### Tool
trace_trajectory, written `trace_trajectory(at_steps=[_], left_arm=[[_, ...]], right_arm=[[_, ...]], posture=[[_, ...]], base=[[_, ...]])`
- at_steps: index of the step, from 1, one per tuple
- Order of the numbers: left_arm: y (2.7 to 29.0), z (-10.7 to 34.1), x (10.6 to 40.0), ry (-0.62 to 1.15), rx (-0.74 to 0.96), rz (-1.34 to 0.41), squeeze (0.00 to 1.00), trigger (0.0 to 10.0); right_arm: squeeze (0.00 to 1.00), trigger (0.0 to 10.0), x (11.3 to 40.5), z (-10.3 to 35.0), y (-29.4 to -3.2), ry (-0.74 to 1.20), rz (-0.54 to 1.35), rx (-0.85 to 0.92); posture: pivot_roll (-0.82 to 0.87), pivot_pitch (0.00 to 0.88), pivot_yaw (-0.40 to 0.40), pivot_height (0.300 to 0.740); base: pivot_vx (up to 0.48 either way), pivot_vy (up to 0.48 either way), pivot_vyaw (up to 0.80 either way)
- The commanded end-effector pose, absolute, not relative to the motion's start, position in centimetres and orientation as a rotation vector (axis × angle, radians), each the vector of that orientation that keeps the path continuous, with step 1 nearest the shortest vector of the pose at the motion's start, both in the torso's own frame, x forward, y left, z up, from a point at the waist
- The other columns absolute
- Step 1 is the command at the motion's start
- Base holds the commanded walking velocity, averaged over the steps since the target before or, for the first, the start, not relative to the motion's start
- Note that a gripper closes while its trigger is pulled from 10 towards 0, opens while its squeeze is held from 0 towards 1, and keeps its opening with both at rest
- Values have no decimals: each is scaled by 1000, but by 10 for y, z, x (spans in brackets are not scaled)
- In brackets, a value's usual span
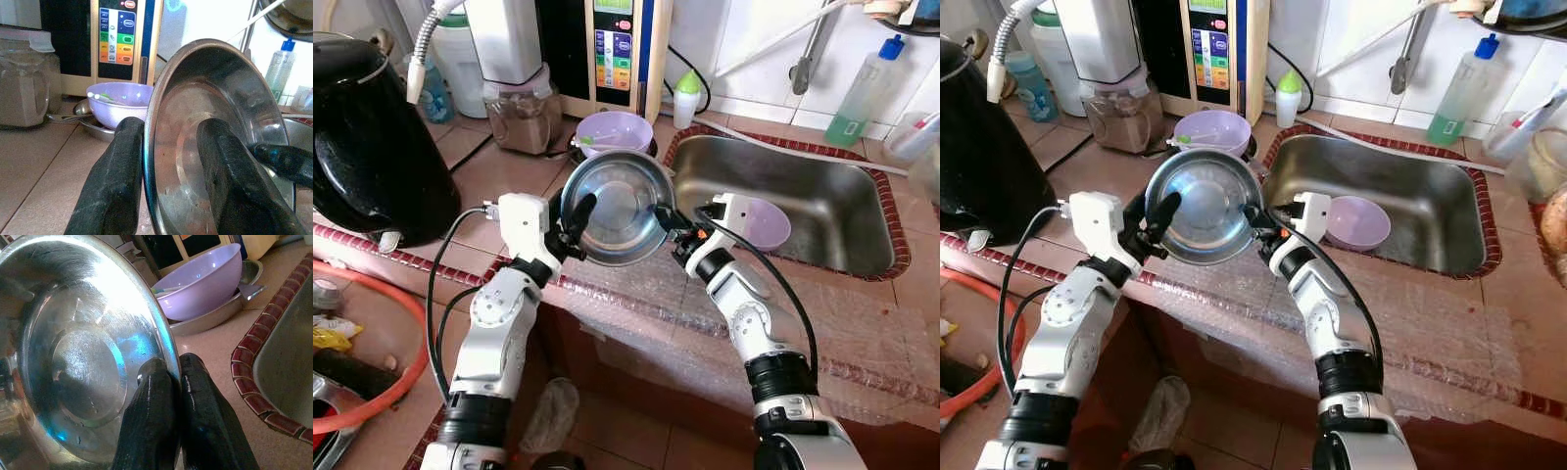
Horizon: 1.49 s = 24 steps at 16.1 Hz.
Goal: Kitchen organization
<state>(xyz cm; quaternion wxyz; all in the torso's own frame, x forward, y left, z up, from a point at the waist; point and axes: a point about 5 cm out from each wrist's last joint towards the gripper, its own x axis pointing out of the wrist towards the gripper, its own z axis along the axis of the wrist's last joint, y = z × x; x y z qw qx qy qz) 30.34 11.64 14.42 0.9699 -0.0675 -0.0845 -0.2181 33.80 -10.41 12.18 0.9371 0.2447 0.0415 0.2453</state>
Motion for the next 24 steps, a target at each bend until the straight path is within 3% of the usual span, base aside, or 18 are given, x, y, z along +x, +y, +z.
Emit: trace_trajectory(at_steps=[1,14,24], left_arm=[[103,147,298,-175,-114,-523,1000,10000],[108,131,287,-135,-87,-441,1000,10000],[109,127,288,-117,-69,-428,1000,10000]], right_arm=[[0,10000,345,134,-106,41,450,493],[0,10000,350,161,-198,-93,79,466],[0,10000,349,155,-205,-58,32,416]], posture=[[3,0,50,740],[-12,0,60,740],[-13,0,60,740]], base=[[0,0,0],[0,0,0],[0,0,0]])
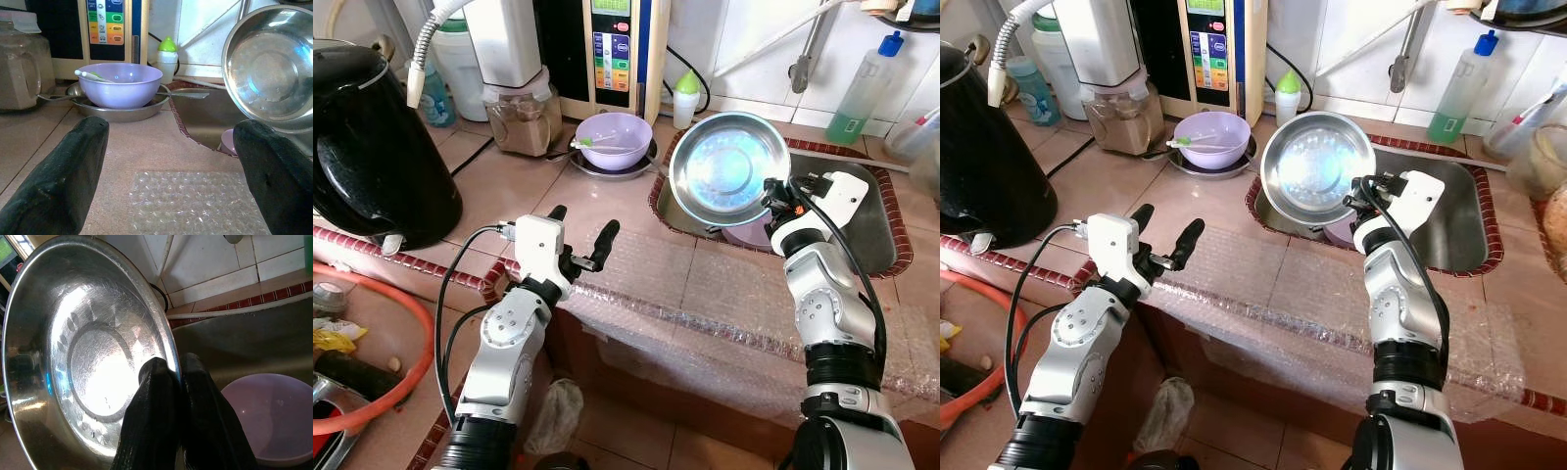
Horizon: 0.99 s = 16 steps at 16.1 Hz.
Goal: Kitchen organization
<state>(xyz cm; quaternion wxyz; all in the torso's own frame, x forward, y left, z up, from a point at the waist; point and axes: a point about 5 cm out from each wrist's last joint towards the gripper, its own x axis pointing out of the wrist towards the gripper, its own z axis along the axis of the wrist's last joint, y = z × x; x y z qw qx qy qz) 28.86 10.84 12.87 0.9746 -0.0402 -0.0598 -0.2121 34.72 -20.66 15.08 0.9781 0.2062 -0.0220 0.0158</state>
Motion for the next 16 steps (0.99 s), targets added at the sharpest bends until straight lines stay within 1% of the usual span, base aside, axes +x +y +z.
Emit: trace_trajectory(at_steps=[1,16], left_arm=[[109,127,288,-117,-69,-428,1000,10000],[109,127,288,-117,-69,-428,1000,10000]], right_arm=[[0,10000,349,155,-205,-58,32,416],[0,10000,349,155,-205,-58,32,416]], posture=[[-13,0,60,740],[-13,0,60,740]], base=[[0,0,0],[0,0,0]])
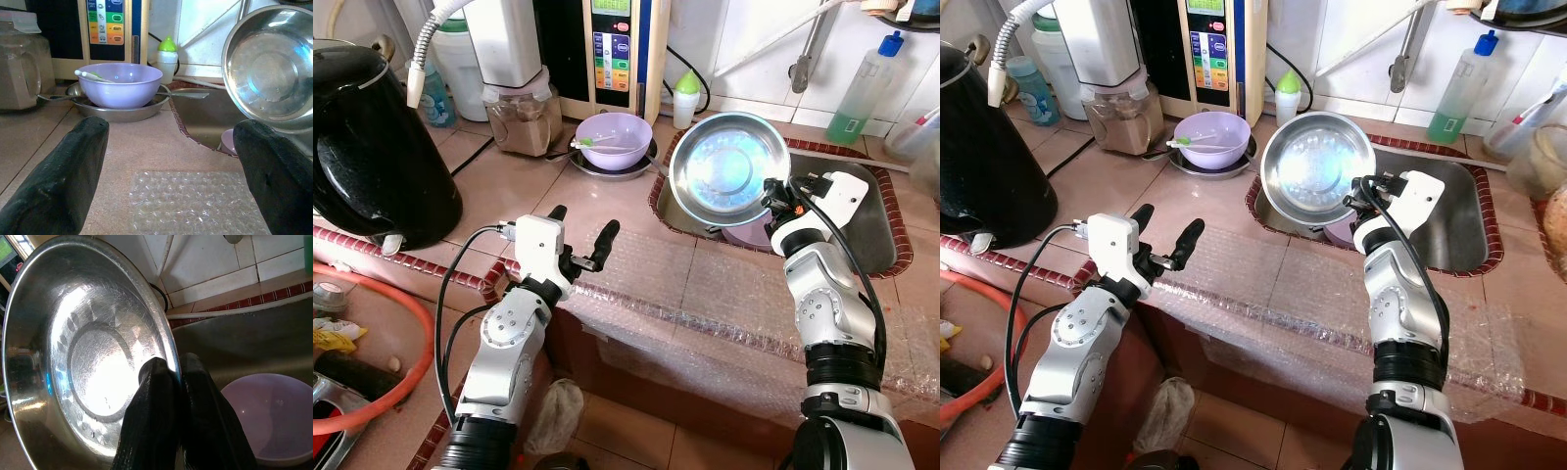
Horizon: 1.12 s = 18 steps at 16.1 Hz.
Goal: Kitchen organization
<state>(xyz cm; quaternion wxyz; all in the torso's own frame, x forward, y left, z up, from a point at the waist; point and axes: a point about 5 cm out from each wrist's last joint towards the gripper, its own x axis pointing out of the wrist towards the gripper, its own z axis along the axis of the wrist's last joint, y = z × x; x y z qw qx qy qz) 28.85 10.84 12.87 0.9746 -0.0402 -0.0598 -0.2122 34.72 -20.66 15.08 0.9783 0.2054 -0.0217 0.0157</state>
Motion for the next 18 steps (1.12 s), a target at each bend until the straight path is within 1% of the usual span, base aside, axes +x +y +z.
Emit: trace_trajectory(at_steps=[1,9,10,12,15,17,18], left_arm=[[109,127,288,-117,-69,-428,1000,10000],[109,127,288,-117,-69,-428,1000,10000],[108,124,289,-96,-48,-423,0,10000],[108,123,290,-91,-36,-415,0,10000],[114,122,296,-64,1,-319,0,10000],[115,120,296,-59,2,-307,0,10000],[116,120,295,-60,-2,-309,0,10000]], right_arm=[[0,10000,349,155,-205,-58,32,416],[0,10000,349,155,-205,-58,32,416],[0,10000,347,144,-199,-35,23,400],[0,10000,346,139,-197,-26,20,396],[0,10000,348,139,-197,-28,19,386],[0,10000,348,137,-196,-17,16,388],[0,10000,348,135,-195,-4,18,391]], posture=[[-13,0,60,740],[-13,0,60,740],[-11,0,72,740],[-11,0,71,740],[-7,0,70,740],[-4,0,65,740],[-3,0,65,740]], base=[[0,0,0],[0,0,0],[0,0,0],[0,0,0],[0,0,0],[0,0,0],[0,0,-788]])
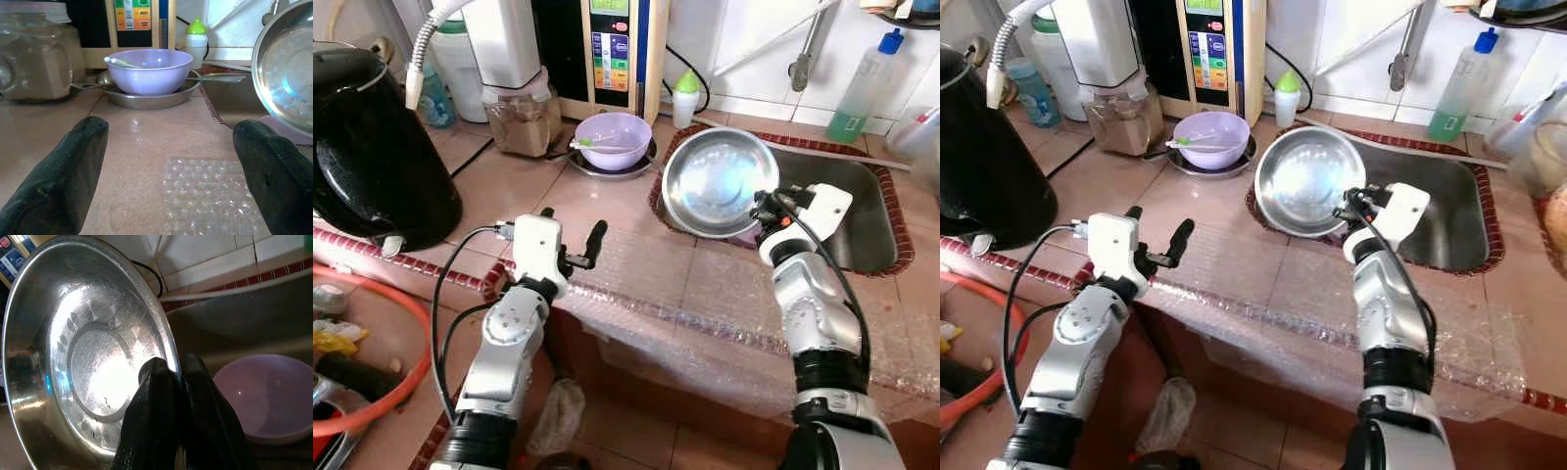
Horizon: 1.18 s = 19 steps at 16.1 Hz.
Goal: Kitchen organization
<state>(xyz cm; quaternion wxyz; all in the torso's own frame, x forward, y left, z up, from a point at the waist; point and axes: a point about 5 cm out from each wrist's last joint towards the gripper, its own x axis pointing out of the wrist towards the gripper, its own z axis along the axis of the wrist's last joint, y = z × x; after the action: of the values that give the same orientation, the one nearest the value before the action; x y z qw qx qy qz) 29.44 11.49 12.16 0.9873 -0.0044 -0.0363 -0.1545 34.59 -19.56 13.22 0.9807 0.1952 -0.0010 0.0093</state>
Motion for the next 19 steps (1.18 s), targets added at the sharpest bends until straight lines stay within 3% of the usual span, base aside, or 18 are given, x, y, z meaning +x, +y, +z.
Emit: trace_trajectory(at_steps=[1,5,10,19], left_arm=[[116,120,295,-59,-2,-308,0,10000],[114,121,295,-59,-2,-304,0,10000],[115,120,290,-43,1,-315,0,10000],[125,116,265,12,18,-319,0,10000]], right_arm=[[0,10000,348,134,-194,0,21,391],[0,10000,348,136,-199,-19,-12,363],[0,10000,350,137,-225,-42,-211,261],[0,10000,365,116,-222,98,-377,143]], posture=[[-3,0,66,740],[-5,0,67,740],[-3,0,71,740],[73,69,64,740]], base=[[0,0,-788],[0,0,-784],[0,0,0],[0,0,0]])
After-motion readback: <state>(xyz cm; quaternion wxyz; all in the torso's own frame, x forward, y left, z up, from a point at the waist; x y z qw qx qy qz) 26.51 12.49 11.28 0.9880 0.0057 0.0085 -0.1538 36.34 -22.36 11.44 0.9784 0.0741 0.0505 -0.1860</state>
